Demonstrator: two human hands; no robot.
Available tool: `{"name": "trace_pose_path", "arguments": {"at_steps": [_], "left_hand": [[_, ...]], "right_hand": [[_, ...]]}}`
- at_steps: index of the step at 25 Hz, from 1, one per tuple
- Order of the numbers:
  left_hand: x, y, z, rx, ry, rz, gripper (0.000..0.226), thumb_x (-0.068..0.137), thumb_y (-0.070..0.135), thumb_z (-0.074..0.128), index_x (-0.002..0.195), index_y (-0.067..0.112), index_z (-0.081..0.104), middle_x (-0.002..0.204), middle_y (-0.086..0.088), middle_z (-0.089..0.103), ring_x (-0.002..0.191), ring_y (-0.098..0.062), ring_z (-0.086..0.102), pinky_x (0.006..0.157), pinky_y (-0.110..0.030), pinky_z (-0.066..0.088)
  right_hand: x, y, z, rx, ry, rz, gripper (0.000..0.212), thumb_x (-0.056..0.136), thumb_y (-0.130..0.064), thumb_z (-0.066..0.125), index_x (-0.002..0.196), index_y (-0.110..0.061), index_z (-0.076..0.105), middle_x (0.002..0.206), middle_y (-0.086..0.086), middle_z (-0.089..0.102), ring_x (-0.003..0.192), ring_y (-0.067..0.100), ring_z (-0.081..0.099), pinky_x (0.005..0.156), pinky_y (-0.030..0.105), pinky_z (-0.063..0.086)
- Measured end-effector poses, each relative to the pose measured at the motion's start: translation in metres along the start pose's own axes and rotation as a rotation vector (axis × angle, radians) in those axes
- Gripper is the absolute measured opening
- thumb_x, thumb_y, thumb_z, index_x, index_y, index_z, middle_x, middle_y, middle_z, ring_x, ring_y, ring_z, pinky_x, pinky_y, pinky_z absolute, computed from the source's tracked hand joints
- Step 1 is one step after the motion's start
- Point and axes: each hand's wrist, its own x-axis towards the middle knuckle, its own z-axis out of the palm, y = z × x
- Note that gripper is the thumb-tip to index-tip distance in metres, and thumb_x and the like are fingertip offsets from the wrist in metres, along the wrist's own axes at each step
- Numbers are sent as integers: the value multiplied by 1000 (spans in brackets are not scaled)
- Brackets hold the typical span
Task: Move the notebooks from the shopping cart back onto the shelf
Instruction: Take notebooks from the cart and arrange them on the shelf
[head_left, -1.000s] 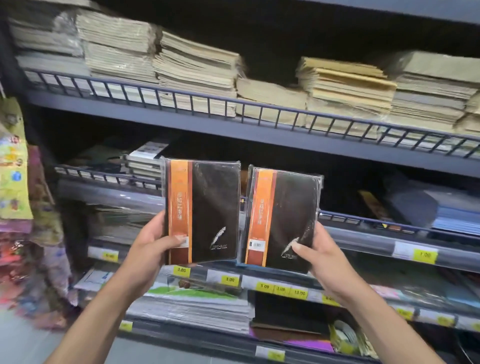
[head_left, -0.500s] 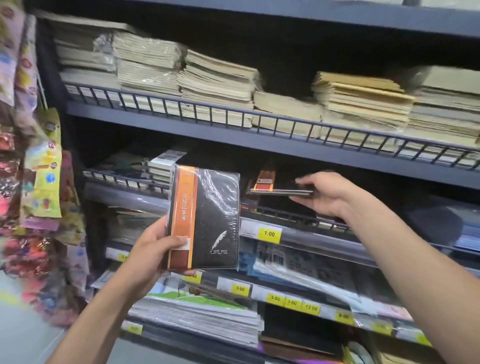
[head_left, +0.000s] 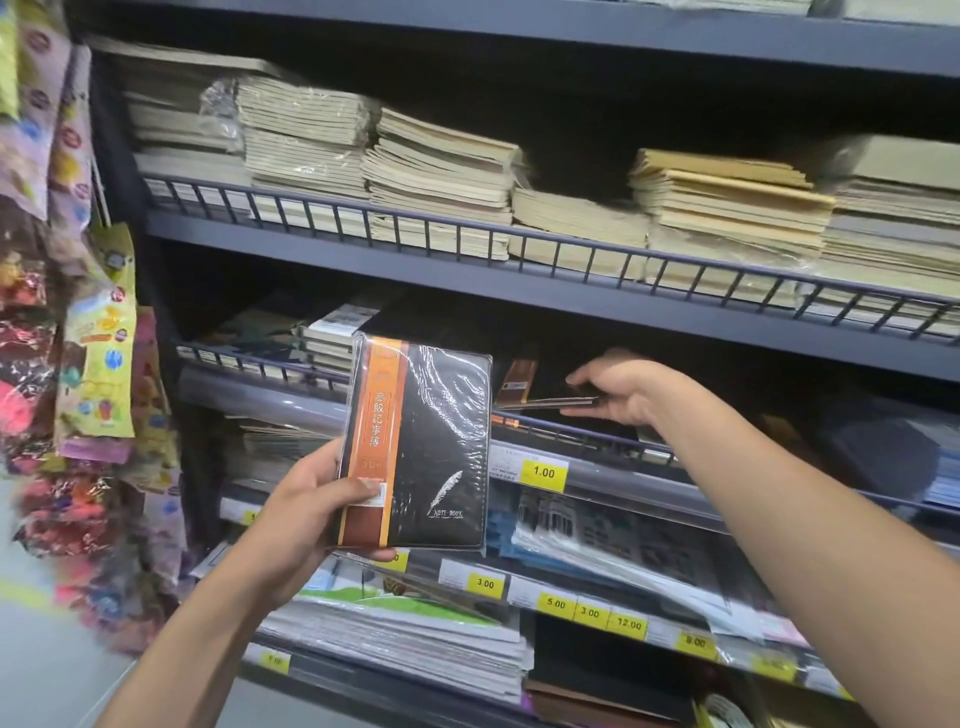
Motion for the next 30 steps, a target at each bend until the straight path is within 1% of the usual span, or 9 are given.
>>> {"name": "trace_pose_path", "arguments": {"at_steps": [3, 5, 8, 12, 15, 19, 23, 27, 30], "left_hand": [[-4, 1, 5, 35, -27, 2, 25, 96, -2, 55, 116, 6, 66, 96, -20, 71, 67, -30, 68, 58, -45, 62], [-6, 2, 10, 63, -23, 5, 23, 96, 1, 57, 117, 4, 64, 94, -18, 73, 66, -28, 68, 61, -45, 63], [-8, 6, 20, 70, -36, 11, 27, 95, 5, 60, 121, 9, 66, 90, -12, 72, 59, -18, 64, 62, -42, 64], [-10, 8, 30, 22, -30, 19, 29, 96, 7, 58, 123, 13, 67, 94, -6, 75, 62, -12, 68, 61, -38, 64], [-7, 7, 34, -4, -3, 13, 28, 95, 11, 59, 122, 14, 69, 94, -7, 73, 69, -12, 67, 58, -34, 63], [-4, 13, 47, 38, 28, 16, 24, 99, 18, 57, 121, 18, 67, 75, -2, 67, 61, -14, 65, 46, -29, 57], [10, 23, 67, 176, 71, 2, 15, 102, 25, 56, 111, 14, 56, 69, -6, 68, 52, -24, 68, 32, -19, 34], [46, 40, 95, 224, 37, -12, 24, 104, 20, 53, 82, 10, 54, 53, -1, 54, 35, -11, 49, 29, -16, 24], [85, 48, 113, 226, 38, -56, 28, 104, 17, 52, 78, 7, 56, 53, -3, 57, 34, -10, 48, 28, -15, 27]], "right_hand": [[-1, 5, -1, -351, 83, -74, 26, 99, -13, 63, 122, -5, 52, 102, 7, 53, 75, 19, 56, 61, 30, 61], [-1, 9, -5, -668, 141, -138, 39, 98, -32, 65, 126, -7, 52, 84, 4, 57, 66, 15, 54, 56, 26, 51], [1, 12, -8, -903, 161, -177, 62, 96, -50, 61, 136, -3, 52, 69, 2, 67, 69, 14, 62, 74, 31, 47], [5, 15, -11, -1074, 162, -191, 58, 93, -60, 58, 109, -5, 67, 74, 4, 69, 81, 21, 70, 75, 33, 50], [8, 16, -13, -1148, 180, -207, 62, 92, -64, 56, 112, -6, 63, 101, 8, 67, 97, 28, 68, 83, 37, 53], [1, 18, -14, -1222, 275, -217, 63, 87, -75, 52, 98, -13, 59, 87, 2, 62, 88, 26, 65, 78, 37, 53], [-8, 19, -31, -1151, 393, -220, 71, 86, -81, 44, 91, -13, 61, 78, 2, 64, 69, 21, 60, 63, 32, 45], [-13, 26, -60, -1062, 425, -233, 64, 90, -75, 44, 107, -18, 68, 85, 1, 67, 74, 23, 63, 77, 36, 55], [-16, 35, -77, -1019, 451, -275, 61, 90, -73, 46, 110, -19, 68, 94, 1, 68, 77, 22, 64, 79, 37, 58]]}}
